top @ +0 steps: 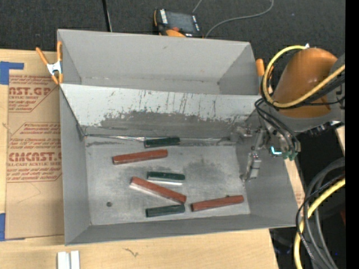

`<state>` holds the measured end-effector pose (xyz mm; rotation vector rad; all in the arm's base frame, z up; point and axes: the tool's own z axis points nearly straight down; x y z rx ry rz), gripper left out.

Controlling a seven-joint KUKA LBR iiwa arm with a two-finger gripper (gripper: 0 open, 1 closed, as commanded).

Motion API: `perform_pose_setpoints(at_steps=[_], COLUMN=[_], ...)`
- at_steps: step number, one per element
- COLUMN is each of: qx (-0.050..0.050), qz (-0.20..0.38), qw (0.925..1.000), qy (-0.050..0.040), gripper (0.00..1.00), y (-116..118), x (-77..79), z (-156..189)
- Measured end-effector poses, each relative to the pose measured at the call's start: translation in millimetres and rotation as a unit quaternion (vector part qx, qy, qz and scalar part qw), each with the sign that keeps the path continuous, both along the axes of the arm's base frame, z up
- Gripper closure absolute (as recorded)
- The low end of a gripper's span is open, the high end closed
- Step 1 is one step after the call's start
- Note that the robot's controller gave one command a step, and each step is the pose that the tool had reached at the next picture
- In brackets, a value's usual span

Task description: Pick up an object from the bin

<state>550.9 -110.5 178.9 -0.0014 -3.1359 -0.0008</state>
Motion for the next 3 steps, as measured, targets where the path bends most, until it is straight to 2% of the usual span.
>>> perform_pose_setpoints(at_steps=[1, 2, 3], qx=[0.002, 0.0, -0.001], qz=[0.167, 0.167, 0.214], qw=[0.9859, 0.986, 0.9768], qy=[-0.0003, -0.0025, -0.0083], gripper=[0.0, 1.0, 1.0], y=[29, 28, 51], x=[-46.7, -44.9, -43.8], z=[-112, -109, 122])
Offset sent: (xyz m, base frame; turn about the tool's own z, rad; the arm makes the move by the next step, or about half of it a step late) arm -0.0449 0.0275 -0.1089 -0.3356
